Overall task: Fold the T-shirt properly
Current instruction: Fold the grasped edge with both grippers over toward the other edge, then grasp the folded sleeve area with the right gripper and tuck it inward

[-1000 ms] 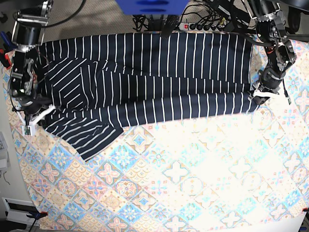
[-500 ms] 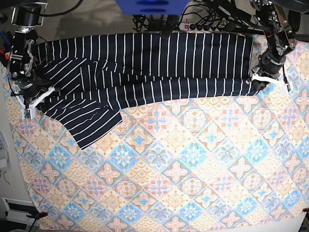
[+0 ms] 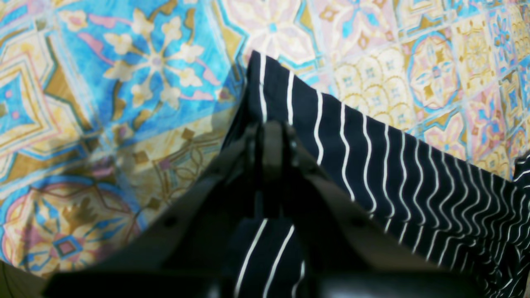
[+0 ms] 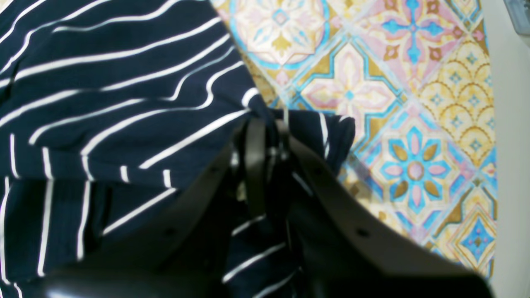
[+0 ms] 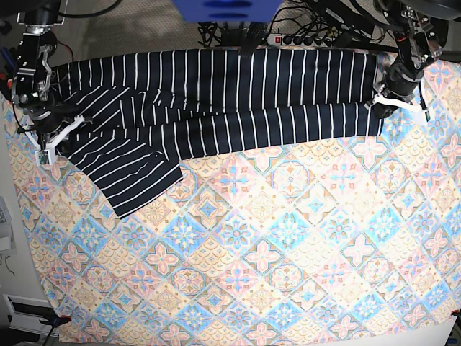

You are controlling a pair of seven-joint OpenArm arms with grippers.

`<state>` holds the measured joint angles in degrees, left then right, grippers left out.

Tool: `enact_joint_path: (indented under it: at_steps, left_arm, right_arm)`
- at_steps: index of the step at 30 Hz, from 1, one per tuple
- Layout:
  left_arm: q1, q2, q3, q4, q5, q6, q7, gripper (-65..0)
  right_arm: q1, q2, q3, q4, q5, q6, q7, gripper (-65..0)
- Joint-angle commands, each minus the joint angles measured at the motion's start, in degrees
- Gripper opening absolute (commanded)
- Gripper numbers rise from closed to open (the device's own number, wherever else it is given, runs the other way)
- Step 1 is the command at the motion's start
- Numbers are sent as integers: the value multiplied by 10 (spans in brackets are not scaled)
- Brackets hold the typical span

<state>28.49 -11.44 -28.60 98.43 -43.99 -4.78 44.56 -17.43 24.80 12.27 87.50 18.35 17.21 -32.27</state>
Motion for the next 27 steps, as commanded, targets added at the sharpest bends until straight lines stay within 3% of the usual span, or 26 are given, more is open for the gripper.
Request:
enact_joint_path:
  at_steps: [1,14,27]
  left_arm:
    - [5,-9,-2,10,-7,-5,-9,-650]
    - [7,-9,-5,12,-9,-28,-9,-650]
    - [15,-9,-27,39,-39,-48,54,-650]
  right_arm:
    - [0,12,7,16,2,-3,12,-650]
    - [-25,11,42,35,2,-3,11,-650]
    - [-25,11,42,35,2,-3,11,-650]
